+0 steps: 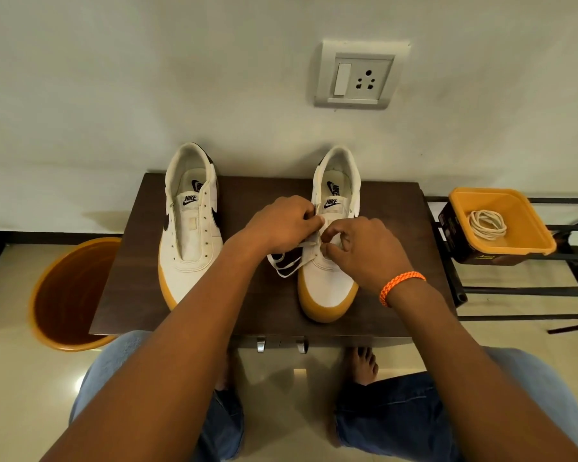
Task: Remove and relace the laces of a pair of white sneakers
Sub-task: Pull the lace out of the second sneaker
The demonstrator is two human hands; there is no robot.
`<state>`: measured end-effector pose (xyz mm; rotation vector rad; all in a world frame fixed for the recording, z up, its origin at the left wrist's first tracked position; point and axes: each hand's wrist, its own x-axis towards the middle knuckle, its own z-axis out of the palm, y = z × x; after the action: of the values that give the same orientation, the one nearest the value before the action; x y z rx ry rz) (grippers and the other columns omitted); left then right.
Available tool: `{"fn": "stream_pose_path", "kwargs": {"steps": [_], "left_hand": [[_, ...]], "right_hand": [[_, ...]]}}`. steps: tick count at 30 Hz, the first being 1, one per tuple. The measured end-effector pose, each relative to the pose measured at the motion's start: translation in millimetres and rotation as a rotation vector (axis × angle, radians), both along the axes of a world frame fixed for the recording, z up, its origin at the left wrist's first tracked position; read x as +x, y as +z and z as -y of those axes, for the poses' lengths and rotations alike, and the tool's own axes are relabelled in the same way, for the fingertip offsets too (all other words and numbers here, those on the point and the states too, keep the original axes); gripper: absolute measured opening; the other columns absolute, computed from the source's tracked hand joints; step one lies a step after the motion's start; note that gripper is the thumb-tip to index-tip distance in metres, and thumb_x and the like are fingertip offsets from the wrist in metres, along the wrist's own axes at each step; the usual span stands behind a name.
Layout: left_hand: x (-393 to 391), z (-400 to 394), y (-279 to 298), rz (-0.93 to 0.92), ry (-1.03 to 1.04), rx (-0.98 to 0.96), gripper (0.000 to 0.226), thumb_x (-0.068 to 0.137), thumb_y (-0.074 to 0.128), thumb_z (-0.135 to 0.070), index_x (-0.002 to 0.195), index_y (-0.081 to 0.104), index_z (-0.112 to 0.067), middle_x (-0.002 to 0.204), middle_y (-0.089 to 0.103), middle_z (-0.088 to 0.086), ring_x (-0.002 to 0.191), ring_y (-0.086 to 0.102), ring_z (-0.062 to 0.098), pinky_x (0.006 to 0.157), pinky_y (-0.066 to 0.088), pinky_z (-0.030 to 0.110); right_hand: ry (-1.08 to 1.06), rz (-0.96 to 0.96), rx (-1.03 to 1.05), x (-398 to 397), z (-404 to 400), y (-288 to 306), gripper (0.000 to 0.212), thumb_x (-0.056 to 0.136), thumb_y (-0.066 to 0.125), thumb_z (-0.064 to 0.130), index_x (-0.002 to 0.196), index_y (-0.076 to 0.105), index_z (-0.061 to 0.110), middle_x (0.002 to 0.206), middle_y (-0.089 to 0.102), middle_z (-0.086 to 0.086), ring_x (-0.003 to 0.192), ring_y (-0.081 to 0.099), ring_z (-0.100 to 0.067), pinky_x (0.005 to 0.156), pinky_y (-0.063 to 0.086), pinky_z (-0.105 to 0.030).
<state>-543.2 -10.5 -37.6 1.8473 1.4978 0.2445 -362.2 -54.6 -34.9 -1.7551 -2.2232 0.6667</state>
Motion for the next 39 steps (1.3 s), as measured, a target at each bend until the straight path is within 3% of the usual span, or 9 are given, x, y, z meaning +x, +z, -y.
{"fn": "stream_pose_path", "kwargs": {"steps": [5,9,15,18,20,24,29,35,39], "left_hand": [[1,0,-1,-0.019,-0.005,0.007,0.036,0.107,0.055,-0.042,0.078,0.058,-0.021,0.078,0.066,0.000,0.072,0.065,0.024,0.069,0.052,0.042],[0,0,-1,-0.020,0.002,0.012,0.036,0.107,0.055,-0.041,0.080,0.060,-0.018,0.079,0.067,0.003,0.074,0.066,0.026,0.071,0.054,0.045],[1,1,1,-0.011,-0.005,-0.010,0.034,0.107,0.056,-0.040,0.088,0.065,-0.013,0.085,0.070,0.006,0.082,0.070,0.030,0.078,0.058,0.050],[2,1,1,-0.019,-0.011,-0.005,0.033,0.108,0.055,-0.040,0.085,0.063,-0.016,0.082,0.067,0.002,0.077,0.067,0.026,0.073,0.056,0.046],[2,0,1,-0.029,-0.008,-0.001,0.034,0.108,0.055,-0.040,0.087,0.063,-0.014,0.081,0.066,0.002,0.074,0.064,0.024,0.072,0.055,0.045],[0,1,3,-0.064,0.000,-0.002,0.034,0.107,0.054,-0.044,0.088,0.063,-0.018,0.084,0.069,0.003,0.078,0.068,0.027,0.076,0.058,0.049],[0,2,6,-0.093,0.002,-0.005,0.033,0.107,0.052,-0.044,0.093,0.064,-0.017,0.089,0.071,0.006,0.082,0.072,0.028,0.080,0.060,0.052],[-3,1,7,-0.090,0.032,-0.003,0.034,0.106,0.054,-0.041,0.085,0.061,-0.015,0.088,0.072,0.010,0.082,0.074,0.032,0.075,0.059,0.049],[-3,1,4,0.003,0.059,-0.045,0.034,0.108,0.056,-0.035,0.088,0.069,-0.010,0.078,0.075,0.003,0.064,0.076,0.020,0.070,0.061,0.038]], "right_hand": [[-0.010,-0.039,-0.010,-1,0,-2,0.013,0.097,0.069,0.034,0.107,0.076,0.030,0.076,0.065,0.008,0.088,0.064,-0.020,0.089,0.060,-0.045],[-0.024,-0.071,-0.022,-1,-2,-6,0.007,0.096,0.071,0.031,0.102,0.076,0.030,0.064,0.045,0.017,0.073,0.052,-0.014,0.090,0.059,-0.046],[-0.038,-0.081,-0.061,1,-6,-8,0.007,0.097,0.073,0.027,0.101,0.074,0.032,0.066,0.046,0.017,0.065,0.047,-0.007,0.093,0.059,-0.044],[-0.057,-0.049,-0.037,-4,-1,-5,0.012,0.097,0.071,0.030,0.109,0.074,0.028,0.096,0.071,0.000,0.094,0.065,-0.020,0.097,0.058,-0.045],[-0.053,-0.017,-0.008,-7,2,-4,0.015,0.099,0.067,0.034,0.110,0.074,0.026,0.114,0.073,-0.005,0.106,0.066,-0.025,0.095,0.059,-0.044],[-0.105,-0.015,0.008,0,0,2,0.008,0.091,0.073,0.035,0.086,0.071,0.028,0.093,0.073,0.004,0.089,0.068,-0.019,0.078,0.061,-0.038],[-0.243,-0.035,0.035,18,-6,12,0.021,0.080,0.078,0.032,0.067,0.064,0.023,0.065,0.059,0.010,0.064,0.057,-0.013,0.059,0.044,-0.026],[-0.467,-0.044,0.109,40,-12,19,0.017,0.085,0.074,0.030,0.071,0.065,0.023,0.070,0.066,0.003,0.067,0.062,-0.015,0.066,0.049,-0.030],[-0.564,0.044,0.143,50,-13,18,0.016,0.085,0.070,0.033,0.074,0.067,0.022,0.076,0.066,0.000,0.073,0.061,-0.021,0.071,0.049,-0.033]]}}
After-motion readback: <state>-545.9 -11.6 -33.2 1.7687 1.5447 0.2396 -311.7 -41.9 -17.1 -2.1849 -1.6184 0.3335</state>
